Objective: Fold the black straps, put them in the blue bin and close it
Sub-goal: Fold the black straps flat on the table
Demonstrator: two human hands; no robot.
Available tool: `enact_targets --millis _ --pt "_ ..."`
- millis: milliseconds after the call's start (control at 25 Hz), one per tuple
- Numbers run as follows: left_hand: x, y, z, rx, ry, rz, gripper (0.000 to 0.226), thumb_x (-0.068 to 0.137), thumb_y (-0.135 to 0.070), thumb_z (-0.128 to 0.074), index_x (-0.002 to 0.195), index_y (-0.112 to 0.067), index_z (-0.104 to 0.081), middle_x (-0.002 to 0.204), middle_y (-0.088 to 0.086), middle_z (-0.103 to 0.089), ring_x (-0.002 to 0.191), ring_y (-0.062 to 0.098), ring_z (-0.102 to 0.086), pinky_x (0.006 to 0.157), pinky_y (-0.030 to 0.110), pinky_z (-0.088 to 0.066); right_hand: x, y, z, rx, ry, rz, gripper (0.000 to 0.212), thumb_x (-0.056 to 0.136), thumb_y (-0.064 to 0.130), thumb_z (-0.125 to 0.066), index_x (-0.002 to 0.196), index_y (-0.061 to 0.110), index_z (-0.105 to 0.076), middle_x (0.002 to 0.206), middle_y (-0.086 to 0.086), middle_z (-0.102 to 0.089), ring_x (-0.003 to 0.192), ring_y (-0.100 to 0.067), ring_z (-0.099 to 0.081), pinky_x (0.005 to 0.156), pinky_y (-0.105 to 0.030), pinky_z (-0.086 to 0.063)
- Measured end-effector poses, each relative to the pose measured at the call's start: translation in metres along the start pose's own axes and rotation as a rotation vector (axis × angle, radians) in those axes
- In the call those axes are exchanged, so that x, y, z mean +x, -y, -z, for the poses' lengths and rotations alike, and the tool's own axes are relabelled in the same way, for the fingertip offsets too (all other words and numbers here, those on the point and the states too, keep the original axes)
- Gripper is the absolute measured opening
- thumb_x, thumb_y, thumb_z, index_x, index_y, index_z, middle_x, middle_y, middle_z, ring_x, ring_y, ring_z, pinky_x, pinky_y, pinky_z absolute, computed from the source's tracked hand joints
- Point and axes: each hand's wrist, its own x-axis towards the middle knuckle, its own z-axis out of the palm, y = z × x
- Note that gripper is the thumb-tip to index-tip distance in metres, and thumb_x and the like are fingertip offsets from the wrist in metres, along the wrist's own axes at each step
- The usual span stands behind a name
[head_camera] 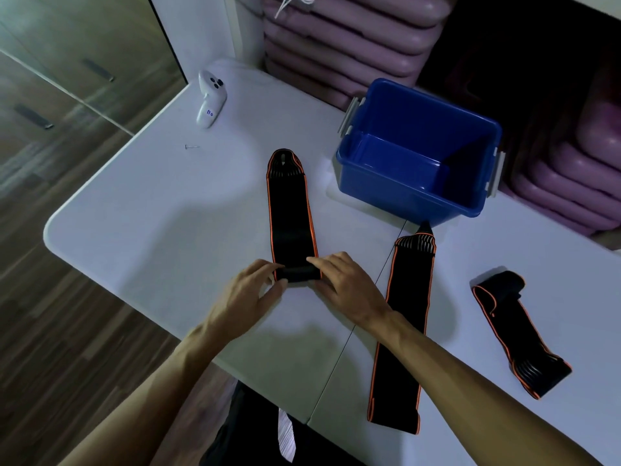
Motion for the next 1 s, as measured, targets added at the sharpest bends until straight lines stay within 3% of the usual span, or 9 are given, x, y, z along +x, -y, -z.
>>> enact_targets --millis 200,320,400,480,600,680,760,1000 --pt "0.025 0.004 -0.001 -0.164 -0.028 0.22 0.024 0.094 -0.031 -0.054 0.106 -0.012 -0.061 0.073 -0.003 -0.068 0.064 0.001 -0.064 0.062 0.015 -0.046 0.016 0.012 0.004 0.273 0.003 -0.271 0.038 0.096 0.03 -0.06 0.131 0.018 -0.052 0.094 0.007 -0.056 0.086 -0.012 -0.052 0.075 -0.024 -0.04" --pt "0.034 0.004 0.001 -0.126 -0.023 0.266 0.022 0.093 -0.032 -0.057 0.108 -0.015 -0.059 0.072 0.0 -0.069 0.068 0.016 -0.066 0.065 0.032 -0.051 0.018 0.014 -0.001 0.347 -0.042 -0.326 0.037 0.095 0.027 -0.061 0.13 0.016 -0.053 0.097 0.002 -0.062 0.085 -0.014 -0.058 0.077 -0.027 -0.047" --pt "0.043 0.013 0.01 -0.058 -0.073 0.151 0.023 0.093 -0.034 -0.056 0.109 -0.019 -0.062 0.088 0.0 -0.068 0.077 0.016 -0.065 0.071 0.031 -0.05 0.017 0.013 -0.002 0.377 -0.043 -0.338 0.037 0.095 0.024 -0.061 0.13 0.014 -0.053 0.105 -0.001 -0.065 0.089 -0.014 -0.059 0.081 -0.028 -0.049" --pt "0.061 0.029 0.019 0.063 -0.086 -0.08 0.029 0.097 -0.034 -0.047 0.118 -0.02 -0.063 0.113 0.003 -0.065 0.101 0.021 -0.063 0.087 0.032 -0.05 0.017 0.012 -0.004 0.388 -0.041 -0.34 0.038 0.096 0.023 -0.06 0.132 0.014 -0.052 0.117 -0.004 -0.066 0.102 -0.017 -0.061 0.09 -0.032 -0.051" --pt "0.099 0.046 0.025 0.412 0.206 -0.329 0.049 0.098 -0.045 -0.027 0.142 -0.027 -0.043 0.153 0.006 -0.037 0.141 0.027 -0.035 0.11 0.041 -0.035 0.014 0.013 -0.008 0.398 -0.054 -0.337 0.038 0.097 0.023 -0.058 0.134 0.017 -0.051 0.122 -0.005 -0.064 0.113 -0.019 -0.059 0.097 -0.038 -0.05" --pt "0.12 0.047 0.023 0.561 0.377 -0.318 0.059 0.095 -0.055 -0.013 0.149 -0.035 -0.022 0.161 0.003 -0.013 0.148 0.025 -0.016 0.115 0.044 -0.026 0.01 0.014 -0.008 0.416 -0.047 -0.339 0.036 0.097 0.023 -0.057 0.133 0.02 -0.051 0.119 -0.003 -0.063 0.111 -0.017 -0.058 0.097 -0.035 -0.049" --pt "0.132 0.047 0.019 0.61 0.398 -0.242 0.06 0.093 -0.06 -0.012 0.15 -0.04 -0.008 0.162 -0.001 0.0 0.149 0.023 -0.007 0.117 0.051 -0.019 0.011 0.016 -0.006 0.433 -0.04 -0.345 0.037 0.098 0.022 -0.056 0.134 0.02 -0.051 0.117 -0.003 -0.063 0.109 -0.016 -0.058 0.096 -0.032 -0.048" --pt "0.136 0.047 0.008 0.541 0.343 -0.022 0.064 0.091 -0.064 -0.024 0.149 -0.044 -0.004 0.162 -0.01 0.005 0.149 0.024 0.002 0.118 0.058 -0.012 0.022 0.016 0.0 0.419 0.031 -0.37 0.047 0.1 0.017 -0.053 0.146 0.013 -0.042 0.107 -0.007 -0.06 0.101 -0.019 -0.057 0.086 -0.021 -0.041"
